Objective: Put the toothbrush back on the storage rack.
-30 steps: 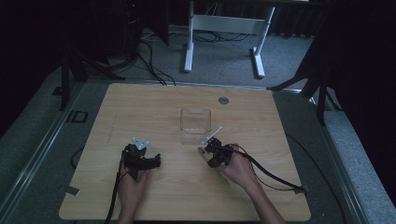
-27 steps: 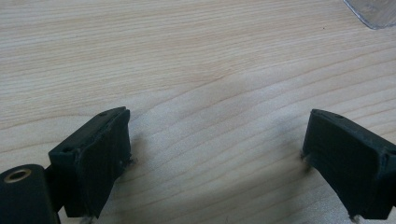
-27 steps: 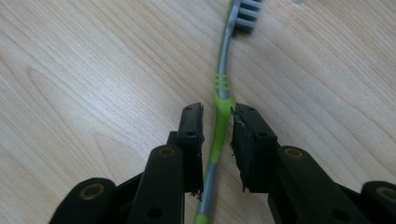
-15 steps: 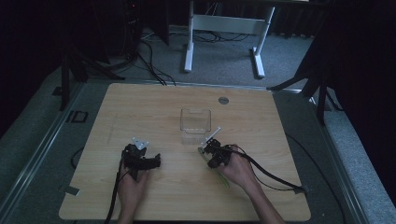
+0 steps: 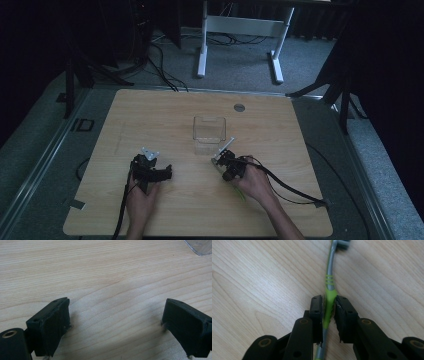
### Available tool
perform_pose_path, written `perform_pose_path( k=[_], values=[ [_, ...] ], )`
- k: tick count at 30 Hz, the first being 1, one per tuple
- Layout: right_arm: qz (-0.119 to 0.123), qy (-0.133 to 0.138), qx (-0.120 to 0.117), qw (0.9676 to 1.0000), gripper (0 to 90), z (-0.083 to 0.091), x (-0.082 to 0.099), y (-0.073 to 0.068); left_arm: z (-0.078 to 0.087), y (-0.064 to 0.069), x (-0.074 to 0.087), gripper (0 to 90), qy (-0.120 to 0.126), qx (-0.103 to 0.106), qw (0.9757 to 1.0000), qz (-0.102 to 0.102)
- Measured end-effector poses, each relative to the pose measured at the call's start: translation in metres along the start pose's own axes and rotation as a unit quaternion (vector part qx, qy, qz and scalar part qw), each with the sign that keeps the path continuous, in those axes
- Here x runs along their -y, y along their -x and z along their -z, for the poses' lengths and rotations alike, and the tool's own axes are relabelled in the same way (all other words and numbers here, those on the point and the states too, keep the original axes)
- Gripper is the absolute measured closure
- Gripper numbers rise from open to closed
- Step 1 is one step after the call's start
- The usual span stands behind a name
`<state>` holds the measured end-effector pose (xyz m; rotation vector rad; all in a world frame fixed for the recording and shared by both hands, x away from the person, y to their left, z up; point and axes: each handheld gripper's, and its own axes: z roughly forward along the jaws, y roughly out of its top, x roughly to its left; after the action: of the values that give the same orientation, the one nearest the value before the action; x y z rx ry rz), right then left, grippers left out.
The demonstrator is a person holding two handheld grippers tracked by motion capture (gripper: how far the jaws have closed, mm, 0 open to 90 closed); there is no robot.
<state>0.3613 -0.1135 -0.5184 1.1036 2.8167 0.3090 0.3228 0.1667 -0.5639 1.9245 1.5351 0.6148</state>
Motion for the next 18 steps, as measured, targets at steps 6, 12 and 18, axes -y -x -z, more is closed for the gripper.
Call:
perform_pose_path(
  k=[6, 12, 18],
  values=[
    [0.004, -0.002, 0.005, 1.0, 78.0, -0.0012, 0.0001, -0.0012, 0.0, 0.0, 0.0, 7.9, 0.0, 0.0, 1.0, 0.0],
    [0.008, 0.001, 0.009, 0.9999, 80.4, -0.0013, 0.0006, -0.0024, -0.0001, 0.0001, 0.0, 7.9, 0.001, 0.0, 1.0, 0.0],
    [0.007, 0.0, 0.011, 0.9999, 80.9, -0.0003, 0.0012, -0.0016, -0.0001, 0.0001, 0.0, 8.0, 0.0, 0.0, 1.0, 0.0]
  ],
)
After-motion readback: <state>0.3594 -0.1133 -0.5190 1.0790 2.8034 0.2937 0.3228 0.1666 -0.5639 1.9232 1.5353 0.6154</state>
